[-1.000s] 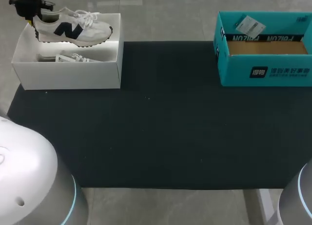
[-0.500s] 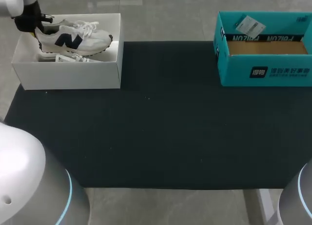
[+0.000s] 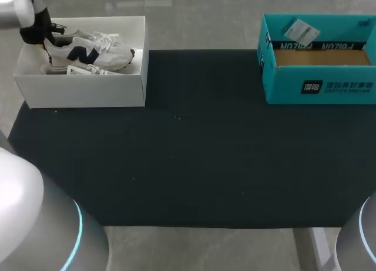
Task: Take the shoe out of the shoebox, open the shoe tongue, remove and reinsert the insole, then place the shoe into the shoebox
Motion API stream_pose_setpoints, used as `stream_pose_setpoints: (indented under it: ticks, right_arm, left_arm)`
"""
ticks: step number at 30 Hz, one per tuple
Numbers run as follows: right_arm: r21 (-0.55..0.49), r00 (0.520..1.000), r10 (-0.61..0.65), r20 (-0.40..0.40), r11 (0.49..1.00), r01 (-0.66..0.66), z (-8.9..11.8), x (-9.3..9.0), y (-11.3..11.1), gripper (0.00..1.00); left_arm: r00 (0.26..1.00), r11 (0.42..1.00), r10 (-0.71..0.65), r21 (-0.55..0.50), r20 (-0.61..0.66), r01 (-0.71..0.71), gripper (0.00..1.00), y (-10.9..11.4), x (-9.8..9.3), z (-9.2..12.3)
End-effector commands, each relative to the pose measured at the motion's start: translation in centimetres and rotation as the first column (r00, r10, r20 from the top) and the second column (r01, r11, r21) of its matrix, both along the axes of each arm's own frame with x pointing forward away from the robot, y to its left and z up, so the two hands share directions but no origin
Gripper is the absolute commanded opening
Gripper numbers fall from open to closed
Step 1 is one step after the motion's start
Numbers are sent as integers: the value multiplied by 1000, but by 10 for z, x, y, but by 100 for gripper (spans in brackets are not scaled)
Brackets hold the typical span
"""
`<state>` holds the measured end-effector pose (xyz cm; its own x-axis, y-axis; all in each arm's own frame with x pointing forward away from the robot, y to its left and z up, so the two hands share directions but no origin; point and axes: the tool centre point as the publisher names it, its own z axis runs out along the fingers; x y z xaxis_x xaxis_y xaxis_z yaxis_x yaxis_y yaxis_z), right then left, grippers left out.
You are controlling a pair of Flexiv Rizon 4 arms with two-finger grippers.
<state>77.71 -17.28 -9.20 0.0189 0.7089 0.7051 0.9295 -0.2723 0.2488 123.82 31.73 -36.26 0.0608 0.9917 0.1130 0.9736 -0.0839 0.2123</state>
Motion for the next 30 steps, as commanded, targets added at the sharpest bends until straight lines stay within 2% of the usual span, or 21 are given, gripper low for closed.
stream_pose_setpoints:
  ticks: [1, 8, 9, 14, 18, 19, 20, 21, 23, 30]
  right_arm:
    - [-1, 1000, -2, -2, 1000, 2, 0, 0, 1, 100]
    - [-1, 1000, -2, -2, 1000, 2, 0, 0, 1, 100]
    - [-1, 1000, -2, -2, 1000, 2, 0, 0, 1, 100]
    - [-1, 1000, -2, -2, 1000, 2, 0, 0, 1, 100]
    - [-1, 1000, -2, -2, 1000, 2, 0, 0, 1, 100]
    - [-1, 1000, -2, -2, 1000, 2, 0, 0, 1, 100]
    - [-1, 1000, -2, -2, 1000, 2, 0, 0, 1, 100]
    - [-1, 1000, -2, -2, 1000, 2, 0, 0, 1, 100]
    - [-1, 1000, -2, -2, 1000, 2, 0, 0, 1, 100]
    - [-1, 1000, -2, -2, 1000, 2, 0, 0, 1, 100]
  left_arm:
    - [1000, 1000, -3, 2, -20, 3, 0, 0, 16, -13]
    - [999, 1000, -7, -9, -50, 7, 0, -2, 17, -26]
    - [998, 1000, -9, -9, -57, 8, 3, -2, 16, -27]
    - [995, 1000, -22, -5, -96, 22, 45, -1, 12, -33]
    - [994, 1000, -23, -6, -104, 22, 51, 0, 12, -34]
    - [994, 1000, -21, -6, -103, 20, 58, 0, 13, -33]
    - [995, 1000, -20, -7, -103, 19, 68, -1, 14, -31]
    - [995, 1000, -21, -11, -101, 20, 83, -1, 15, -29]
    - [994, 999, -30, -19, -102, 28, 100, -3, 15, -22]
    - [995, 999, -34, -23, -92, 32, 100, -13, 12, 7]
